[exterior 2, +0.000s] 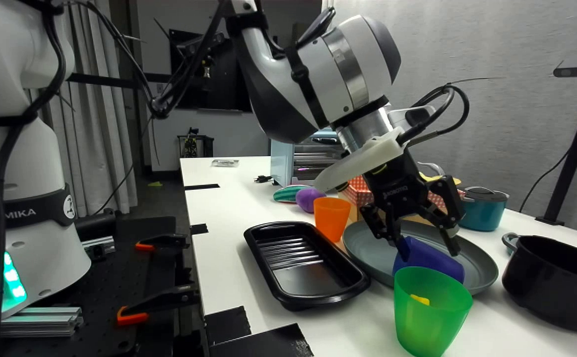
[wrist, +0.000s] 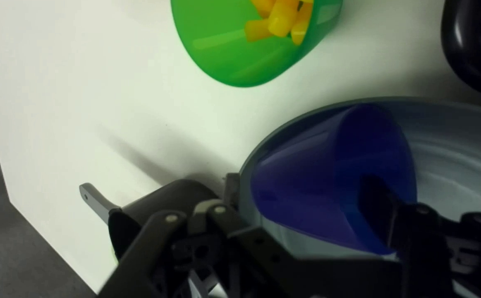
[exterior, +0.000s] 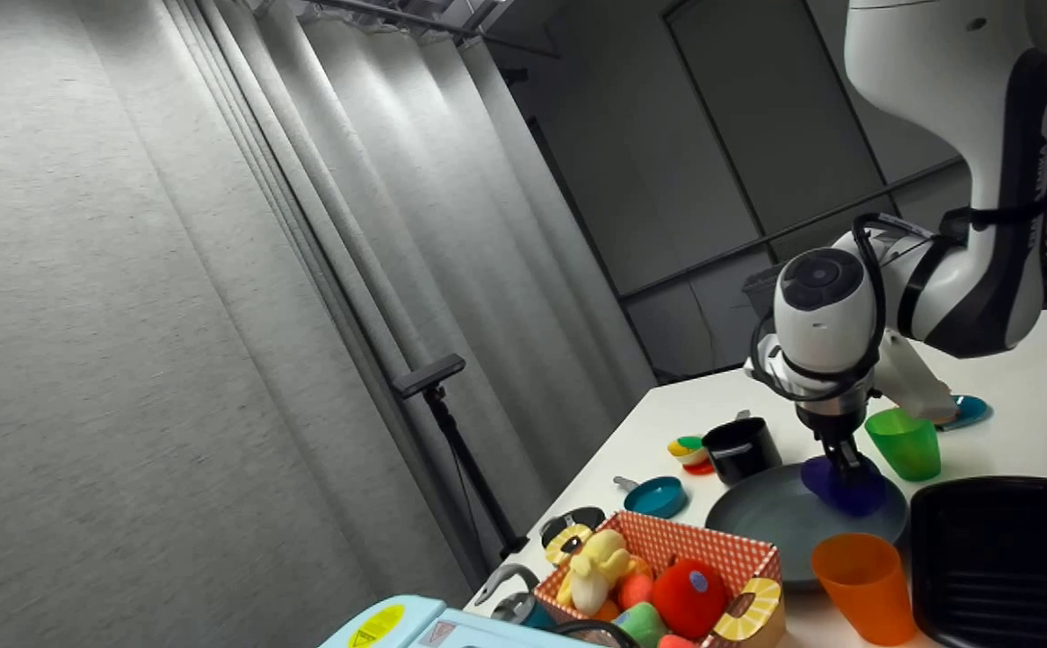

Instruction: Set the blue cup upright on the plate

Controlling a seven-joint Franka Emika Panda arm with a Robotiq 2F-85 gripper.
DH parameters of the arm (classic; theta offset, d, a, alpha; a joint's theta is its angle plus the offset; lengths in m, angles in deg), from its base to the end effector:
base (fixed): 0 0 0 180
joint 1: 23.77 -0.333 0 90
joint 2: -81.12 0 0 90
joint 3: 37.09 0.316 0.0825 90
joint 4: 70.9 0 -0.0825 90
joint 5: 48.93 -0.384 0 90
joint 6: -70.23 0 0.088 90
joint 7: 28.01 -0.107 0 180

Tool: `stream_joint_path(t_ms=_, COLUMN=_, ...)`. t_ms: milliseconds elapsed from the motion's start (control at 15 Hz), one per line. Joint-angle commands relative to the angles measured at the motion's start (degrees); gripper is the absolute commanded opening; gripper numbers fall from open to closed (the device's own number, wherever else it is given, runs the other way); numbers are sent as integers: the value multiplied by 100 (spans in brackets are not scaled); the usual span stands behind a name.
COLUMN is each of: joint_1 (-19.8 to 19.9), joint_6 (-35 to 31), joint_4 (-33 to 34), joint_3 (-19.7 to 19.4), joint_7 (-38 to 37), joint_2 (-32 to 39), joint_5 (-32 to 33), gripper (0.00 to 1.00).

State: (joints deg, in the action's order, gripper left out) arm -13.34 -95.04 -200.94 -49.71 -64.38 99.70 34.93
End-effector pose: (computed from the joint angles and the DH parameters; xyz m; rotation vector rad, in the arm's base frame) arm 0.5005 -0.1527 0.2172 2.5131 0.4877 0.3316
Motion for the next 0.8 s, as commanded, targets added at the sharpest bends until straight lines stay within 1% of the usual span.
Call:
stream_joint_path(t_ms=0, joint_1=-25, joint_6=-123, joint_4=357, joint_3=-53, joint_7=-625, joint_2=388, joint_5=520, gripper=43)
stream_joint_path(t_ms=200, joint_1=5, joint_6=-97, joint_4=419, joint_3=-33, joint_7=-769, joint_2=499, joint_5=623, gripper=20)
stream_joint_path(t_ms=333, joint_1=34, joint_6=-97, joint_4=391, joint_3=-12, joint_7=-647, joint_2=502, joint_5=439, gripper=5)
stream_joint_path(t_ms=467, joint_1=49, joint_6=-90, joint_4=379, joint_3=14, joint_7=-525, joint_2=394, joint_5=270, gripper=2)
stream_joint_path(t_ms=600, joint_1=83, joint_6=-103, joint_4=268, joint_3=82, joint_7=-273, joint_2=244, joint_5=-139, gripper=0)
stream_joint_path(t_ms=667, joint_1=121, joint_6=-144, joint_4=174, joint_3=132, joint_7=-87, joint_2=186, joint_5=-463, gripper=1)
stream_joint_path(t_ms=733, joint_1=174, joint_6=-152, joint_4=52, joint_3=209, joint_7=211, joint_2=106, joint_5=-940, gripper=2)
